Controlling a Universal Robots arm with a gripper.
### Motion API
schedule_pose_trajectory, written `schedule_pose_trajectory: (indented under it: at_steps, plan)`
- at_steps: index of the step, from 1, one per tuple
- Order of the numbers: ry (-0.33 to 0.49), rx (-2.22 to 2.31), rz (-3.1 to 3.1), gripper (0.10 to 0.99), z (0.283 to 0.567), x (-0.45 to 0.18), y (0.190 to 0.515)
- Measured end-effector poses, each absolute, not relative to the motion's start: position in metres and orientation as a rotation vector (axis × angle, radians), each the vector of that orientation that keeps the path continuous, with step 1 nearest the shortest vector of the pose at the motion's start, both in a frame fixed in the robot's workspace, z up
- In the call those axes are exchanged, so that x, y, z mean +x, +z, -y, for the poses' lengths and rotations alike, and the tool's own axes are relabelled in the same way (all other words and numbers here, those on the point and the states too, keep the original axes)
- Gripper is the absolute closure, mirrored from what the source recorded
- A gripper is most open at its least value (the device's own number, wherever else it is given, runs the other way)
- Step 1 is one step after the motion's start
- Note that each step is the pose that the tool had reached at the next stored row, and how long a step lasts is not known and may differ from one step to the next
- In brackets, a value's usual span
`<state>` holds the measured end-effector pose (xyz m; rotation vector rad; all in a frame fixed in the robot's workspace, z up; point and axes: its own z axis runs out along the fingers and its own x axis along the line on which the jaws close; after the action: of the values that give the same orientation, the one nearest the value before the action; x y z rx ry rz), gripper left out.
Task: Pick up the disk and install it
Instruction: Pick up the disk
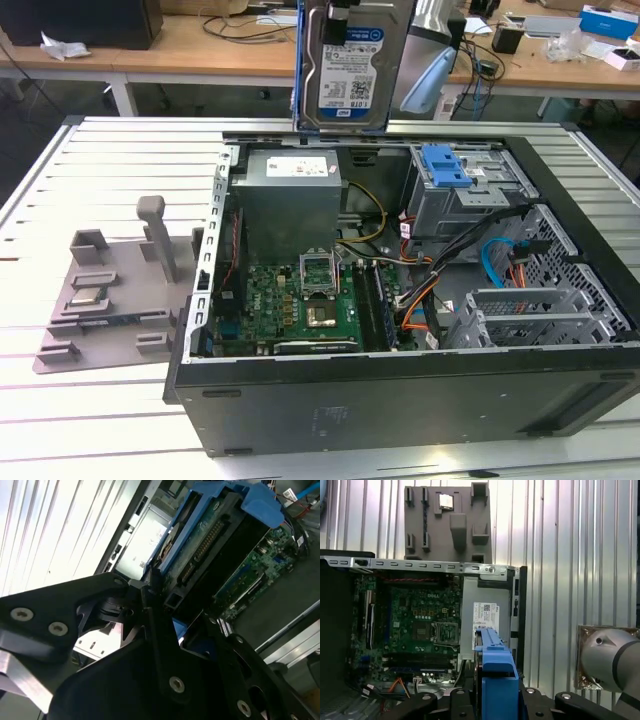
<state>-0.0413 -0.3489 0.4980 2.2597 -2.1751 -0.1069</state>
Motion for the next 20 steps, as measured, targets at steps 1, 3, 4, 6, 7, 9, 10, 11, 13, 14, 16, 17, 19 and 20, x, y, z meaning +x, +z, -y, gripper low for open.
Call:
schedule_pose_trajectory:
  at_steps: [1, 3, 4, 6, 7, 9, 10, 11, 13, 14, 16, 17, 19, 20]
  plan:
    - [-0.107, 2.258, 2.177, 0.718, 0.355, -0.041, 0.497]
    - [-0.107, 2.257, 2.178, 0.718, 0.361, -0.041, 0.497]
    - [-0.107, 2.256, 2.179, 0.718, 0.365, -0.041, 0.496]
    - [-0.107, 2.254, 2.181, 0.718, 0.373, -0.041, 0.495]
    - [-0.107, 2.253, 2.183, 0.718, 0.378, -0.041, 0.495]
    - [-0.107, 2.251, 2.184, 0.718, 0.384, -0.041, 0.495]
    - [-0.107, 2.25, 2.186, 0.718, 0.389, -0.041, 0.494]
    - [-0.107, 2.249, 2.186, 0.718, 0.393, -0.041, 0.494]
    - [-0.107, 2.248, 2.187, 0.718, 0.4, -0.041, 0.494]
    - [-0.107, 2.248, 2.188, 0.718, 0.403, -0.041, 0.494]
    - [-0.107, 2.246, 2.189, 0.718, 0.416, -0.041, 0.493]
    - [-0.107, 2.246, 2.19, 0.718, 0.42, -0.041, 0.493]
    - [-0.107, 2.245, 2.191, 0.718, 0.433, -0.041, 0.492]
    - [-0.107, 2.244, 2.192, 0.718, 0.436, -0.041, 0.492]
